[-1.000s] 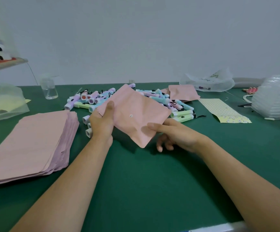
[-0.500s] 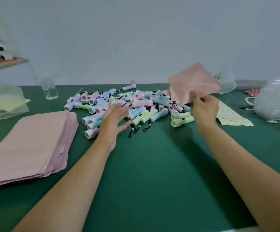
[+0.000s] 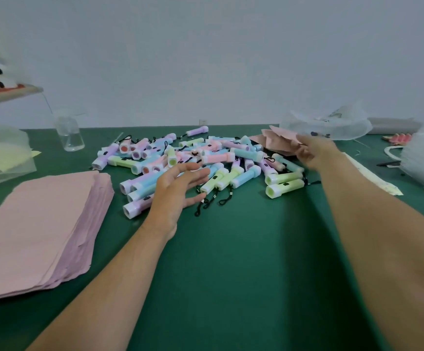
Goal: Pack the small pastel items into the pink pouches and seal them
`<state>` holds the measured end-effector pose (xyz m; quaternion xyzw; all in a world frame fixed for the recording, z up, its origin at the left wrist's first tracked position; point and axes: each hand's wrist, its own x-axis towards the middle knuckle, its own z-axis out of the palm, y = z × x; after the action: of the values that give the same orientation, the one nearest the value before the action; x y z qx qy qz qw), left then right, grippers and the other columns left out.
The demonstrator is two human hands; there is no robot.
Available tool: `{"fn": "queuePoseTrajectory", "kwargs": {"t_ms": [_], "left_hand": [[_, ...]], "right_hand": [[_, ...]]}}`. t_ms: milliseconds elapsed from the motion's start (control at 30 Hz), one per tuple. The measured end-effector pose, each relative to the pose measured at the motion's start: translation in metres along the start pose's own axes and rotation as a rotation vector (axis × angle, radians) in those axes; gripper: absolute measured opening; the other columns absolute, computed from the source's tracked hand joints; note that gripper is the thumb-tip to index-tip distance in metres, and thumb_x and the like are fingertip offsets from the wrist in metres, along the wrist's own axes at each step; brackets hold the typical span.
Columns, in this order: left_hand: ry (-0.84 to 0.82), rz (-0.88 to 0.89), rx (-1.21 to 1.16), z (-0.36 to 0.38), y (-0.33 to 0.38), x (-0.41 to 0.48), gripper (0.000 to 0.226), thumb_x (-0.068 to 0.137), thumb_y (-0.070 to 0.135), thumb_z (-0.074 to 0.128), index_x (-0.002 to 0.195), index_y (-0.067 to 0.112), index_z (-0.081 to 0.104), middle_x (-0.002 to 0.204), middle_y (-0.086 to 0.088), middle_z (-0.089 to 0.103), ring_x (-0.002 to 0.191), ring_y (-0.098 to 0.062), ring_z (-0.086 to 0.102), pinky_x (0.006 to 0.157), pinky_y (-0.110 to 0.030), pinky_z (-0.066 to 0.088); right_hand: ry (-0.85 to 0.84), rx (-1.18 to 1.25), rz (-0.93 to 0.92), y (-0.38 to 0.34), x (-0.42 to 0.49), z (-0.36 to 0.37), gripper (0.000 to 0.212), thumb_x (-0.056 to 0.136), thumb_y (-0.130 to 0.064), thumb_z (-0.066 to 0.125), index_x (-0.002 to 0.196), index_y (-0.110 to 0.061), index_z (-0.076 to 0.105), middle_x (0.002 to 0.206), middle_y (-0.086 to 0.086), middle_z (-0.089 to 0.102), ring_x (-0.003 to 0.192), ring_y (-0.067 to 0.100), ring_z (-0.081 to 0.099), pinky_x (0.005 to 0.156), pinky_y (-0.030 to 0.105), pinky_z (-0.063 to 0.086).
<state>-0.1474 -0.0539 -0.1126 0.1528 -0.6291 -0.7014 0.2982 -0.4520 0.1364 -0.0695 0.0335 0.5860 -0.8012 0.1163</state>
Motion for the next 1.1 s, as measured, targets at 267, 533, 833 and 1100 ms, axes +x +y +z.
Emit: {"fn": "queuePoseTrajectory", "kwargs": {"t_ms": [267,533,833,1100], "left_hand": [[0.013,-0.011,-0.023,-0.001,0.001,-0.001,0.015,0.106,0.017,0.059,0.117,0.015,0.068,0.108,0.001,0.081,0.102,-0.017,0.078,0.074,-0.026,0.064],[0.294,0.390,0.360,0.009,0.011,-0.014,0.013,0.101,0.012,0.062,0.106,0.019,0.072,0.104,0.007,0.077,0.102,-0.009,0.073,0.088,-0.035,0.062],[0.631,0.052,1.437,-0.042,0.053,-0.008,0.077,0.093,0.025,0.060,0.159,0.005,0.026,0.170,-0.032,0.006,0.159,-0.048,0.004,0.121,-0.075,0.001],[0.443,-0.508,1.353,-0.106,0.077,-0.005,0.092,0.102,0.013,0.054,0.166,0.009,-0.012,0.169,-0.036,-0.008,0.156,-0.057,0.003,0.121,-0.074,0.016]], "right_hand": [[0.159,-0.838,-0.357,0.017,-0.018,-0.017,0.037,0.095,-0.020,0.048,0.084,0.002,0.075,0.057,0.007,0.070,0.048,0.019,0.062,0.052,0.028,0.054],[0.189,-1.088,-0.722,0.041,-0.099,0.010,0.035,0.102,-0.031,0.041,0.074,-0.016,0.056,0.069,0.004,0.058,0.064,0.026,0.053,0.058,0.033,0.035],[0.084,-1.410,-0.846,0.066,-0.146,0.025,0.020,0.095,-0.025,0.049,0.089,-0.015,0.066,0.091,0.006,0.065,0.084,0.030,0.053,0.067,0.035,0.040],[0.017,-1.691,-0.613,0.043,-0.144,0.006,0.027,0.093,-0.023,0.062,0.118,-0.016,0.053,0.115,0.010,0.065,0.099,0.032,0.057,0.076,0.037,0.038]]}}
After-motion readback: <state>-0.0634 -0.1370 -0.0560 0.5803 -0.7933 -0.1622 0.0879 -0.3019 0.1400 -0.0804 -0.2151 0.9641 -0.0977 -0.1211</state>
